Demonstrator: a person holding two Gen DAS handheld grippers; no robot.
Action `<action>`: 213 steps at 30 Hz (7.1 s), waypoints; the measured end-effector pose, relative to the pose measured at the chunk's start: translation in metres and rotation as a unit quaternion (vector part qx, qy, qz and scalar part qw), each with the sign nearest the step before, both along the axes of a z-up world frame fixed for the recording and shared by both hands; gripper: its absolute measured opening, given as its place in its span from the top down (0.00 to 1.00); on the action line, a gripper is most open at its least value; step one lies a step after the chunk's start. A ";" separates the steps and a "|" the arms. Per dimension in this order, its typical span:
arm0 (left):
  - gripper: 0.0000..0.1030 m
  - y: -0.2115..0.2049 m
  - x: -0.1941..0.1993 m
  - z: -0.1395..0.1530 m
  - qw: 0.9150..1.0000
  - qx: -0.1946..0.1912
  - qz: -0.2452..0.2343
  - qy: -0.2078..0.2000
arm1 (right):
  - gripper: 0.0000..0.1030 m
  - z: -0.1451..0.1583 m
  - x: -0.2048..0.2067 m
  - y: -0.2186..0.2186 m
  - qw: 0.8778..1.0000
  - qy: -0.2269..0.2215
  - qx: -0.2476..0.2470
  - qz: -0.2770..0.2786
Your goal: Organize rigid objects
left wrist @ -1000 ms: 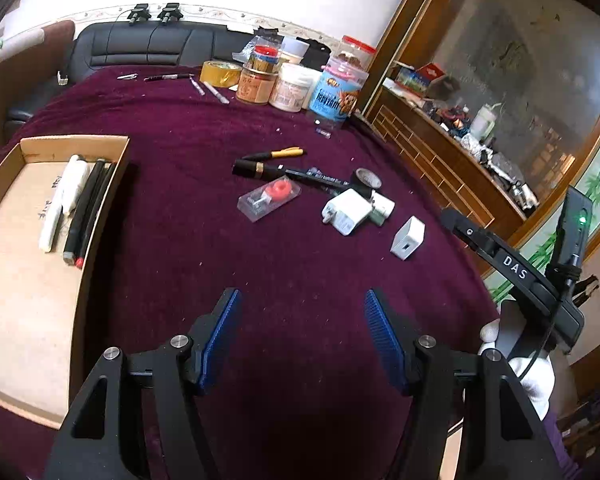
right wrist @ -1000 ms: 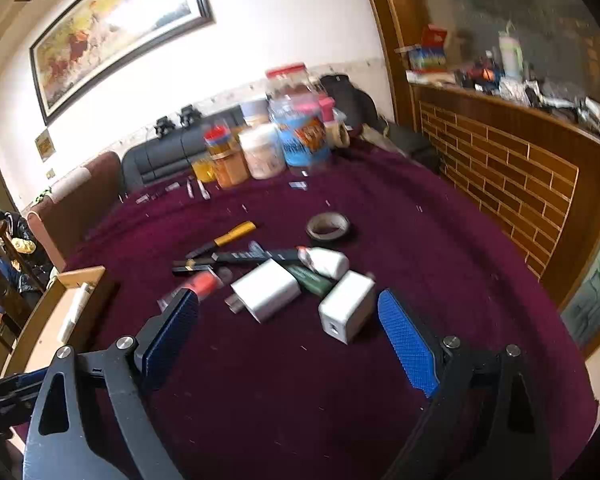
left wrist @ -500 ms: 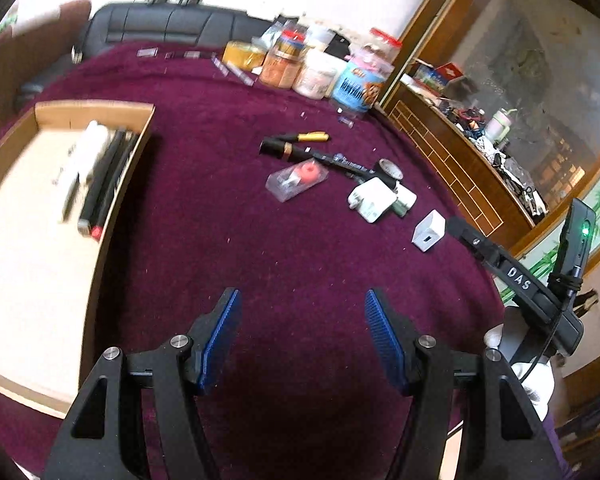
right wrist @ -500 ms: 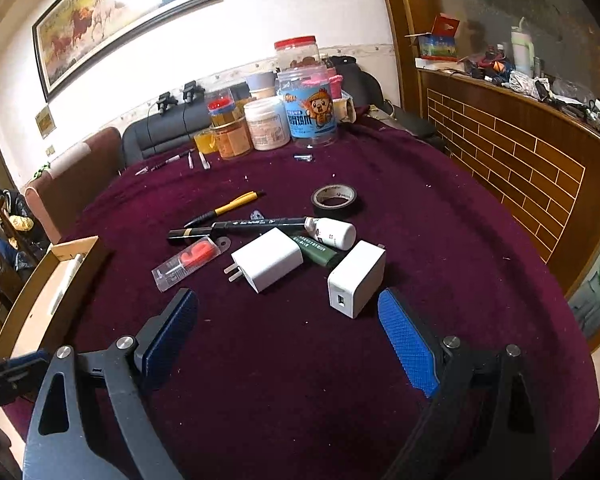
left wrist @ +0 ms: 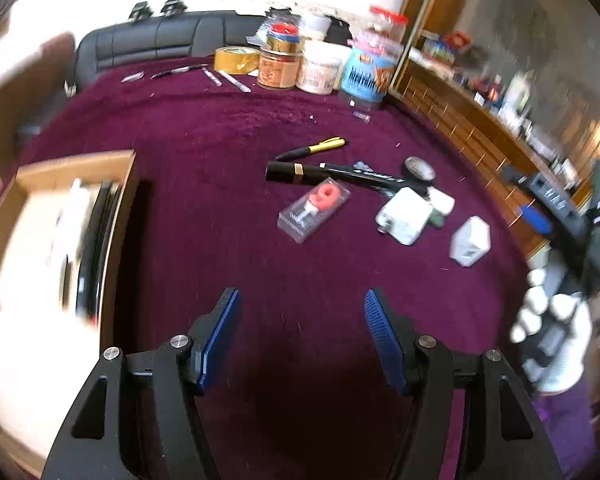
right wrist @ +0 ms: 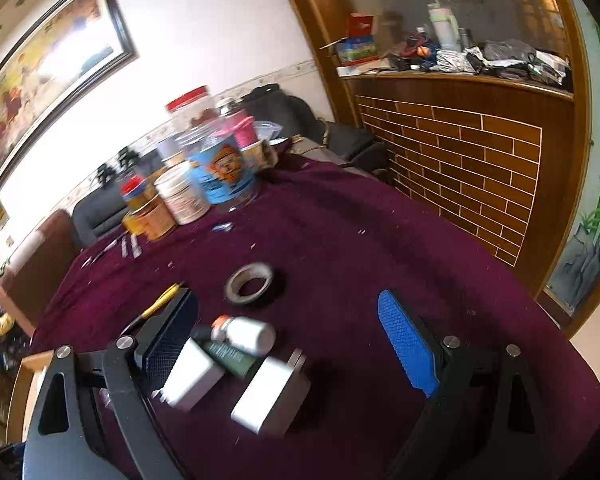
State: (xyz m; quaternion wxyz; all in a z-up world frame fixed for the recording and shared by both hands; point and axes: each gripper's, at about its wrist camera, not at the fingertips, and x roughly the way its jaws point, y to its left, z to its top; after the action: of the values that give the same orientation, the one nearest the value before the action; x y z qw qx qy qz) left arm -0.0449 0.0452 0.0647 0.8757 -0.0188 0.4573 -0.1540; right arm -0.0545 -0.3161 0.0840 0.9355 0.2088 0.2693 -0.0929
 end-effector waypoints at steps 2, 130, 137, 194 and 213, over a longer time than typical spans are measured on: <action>0.44 -0.011 0.021 -0.009 1.000 0.021 -0.011 0.014 | 0.11 -0.010 0.001 -0.004 1.000 -0.002 0.005 -0.009; 0.72 0.281 0.079 -0.041 0.972 -0.109 0.204 0.040 | 0.80 -0.011 0.092 0.407 0.864 0.214 0.127 0.438; 0.59 0.307 0.009 0.004 0.966 -0.147 0.207 -0.044 | 0.80 -0.031 0.110 0.439 0.864 0.239 0.096 0.433; 0.43 0.095 -0.095 0.012 0.992 -0.093 0.088 -0.021 | 0.57 -0.020 0.032 0.042 0.973 0.128 0.100 0.161; 0.43 0.038 -0.043 0.032 0.998 -0.017 0.035 -0.047 | 0.52 -0.060 0.074 0.103 0.966 0.143 0.060 0.207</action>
State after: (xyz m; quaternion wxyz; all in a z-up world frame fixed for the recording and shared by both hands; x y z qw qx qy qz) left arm -0.0877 0.0827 0.0963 0.9006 -0.0426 0.4119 -0.1318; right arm 0.0194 -0.2136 0.0237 0.8719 0.1890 0.4427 0.0899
